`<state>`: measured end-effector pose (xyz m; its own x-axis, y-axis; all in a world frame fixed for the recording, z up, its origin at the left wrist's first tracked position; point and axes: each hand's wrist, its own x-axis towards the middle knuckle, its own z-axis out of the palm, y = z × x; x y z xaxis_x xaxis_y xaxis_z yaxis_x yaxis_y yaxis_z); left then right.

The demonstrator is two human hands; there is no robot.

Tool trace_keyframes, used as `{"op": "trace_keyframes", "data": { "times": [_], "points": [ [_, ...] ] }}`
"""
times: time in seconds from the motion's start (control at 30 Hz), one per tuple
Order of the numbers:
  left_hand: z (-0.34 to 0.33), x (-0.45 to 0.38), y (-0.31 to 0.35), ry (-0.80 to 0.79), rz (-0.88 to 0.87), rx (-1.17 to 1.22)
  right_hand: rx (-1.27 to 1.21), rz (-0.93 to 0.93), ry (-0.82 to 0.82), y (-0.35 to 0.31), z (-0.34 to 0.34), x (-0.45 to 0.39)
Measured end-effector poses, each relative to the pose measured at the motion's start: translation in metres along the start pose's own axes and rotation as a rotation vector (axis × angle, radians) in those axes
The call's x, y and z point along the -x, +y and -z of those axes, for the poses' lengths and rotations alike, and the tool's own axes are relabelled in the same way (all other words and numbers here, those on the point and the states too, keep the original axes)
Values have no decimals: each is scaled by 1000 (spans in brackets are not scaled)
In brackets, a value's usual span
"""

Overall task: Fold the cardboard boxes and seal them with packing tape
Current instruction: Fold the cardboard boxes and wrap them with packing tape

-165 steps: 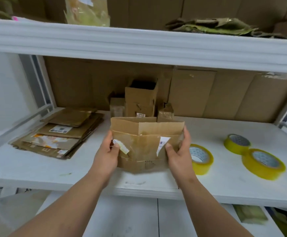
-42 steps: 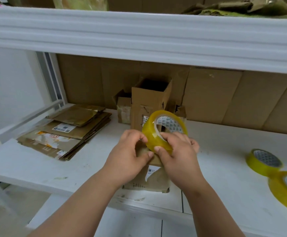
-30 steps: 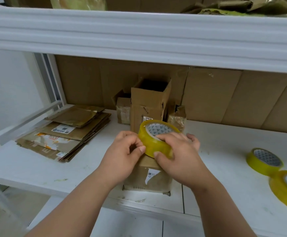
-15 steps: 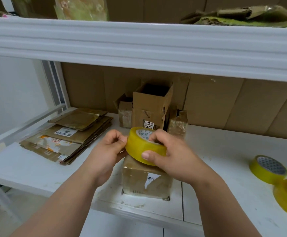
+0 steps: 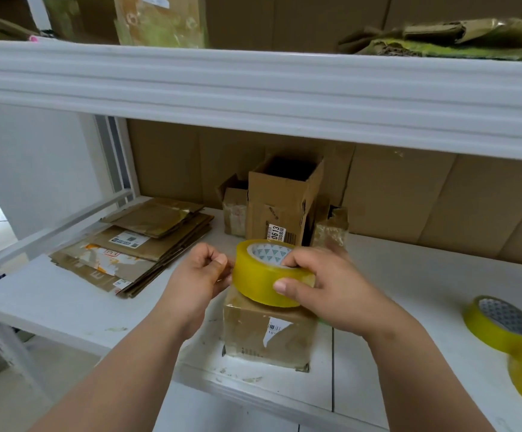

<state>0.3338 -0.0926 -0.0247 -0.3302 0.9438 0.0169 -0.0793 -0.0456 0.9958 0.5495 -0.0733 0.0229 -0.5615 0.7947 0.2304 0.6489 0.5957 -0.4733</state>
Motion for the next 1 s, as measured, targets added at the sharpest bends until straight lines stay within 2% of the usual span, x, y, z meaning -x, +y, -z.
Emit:
{"op": "trace_keyframes", "data": {
  "times": [0.1,0.17,0.33,0.4,0.47,0.63,0.8,0.93,1.0],
  "points": [
    [1,1,1,-3,38,80,-40,-85,81,7,10,1],
    [-2,1,3,-7,28,47,-57,-111,139,16,17,2],
    [-6,-1,1,49,-3,-45,-8,-145,-45,27,22,4],
    [-8,1,-2,68,-19,-49,69,-131,-65,32,18,8],
    [-12,4,-5,92,-87,-151,122,-112,-63,36,13,15],
    [-19,16,-5,263,-254,-394,117,-161,-84,50,5,27],
    [-23,23,0,162,-157,-353,18,-190,-18,56,-1,32],
    [-20,26,-4,189,-217,-471,-57,-202,-17,56,-1,32],
    [-20,28,-6,146,-194,-416,-70,-192,-24,56,0,32]
  ]
}}
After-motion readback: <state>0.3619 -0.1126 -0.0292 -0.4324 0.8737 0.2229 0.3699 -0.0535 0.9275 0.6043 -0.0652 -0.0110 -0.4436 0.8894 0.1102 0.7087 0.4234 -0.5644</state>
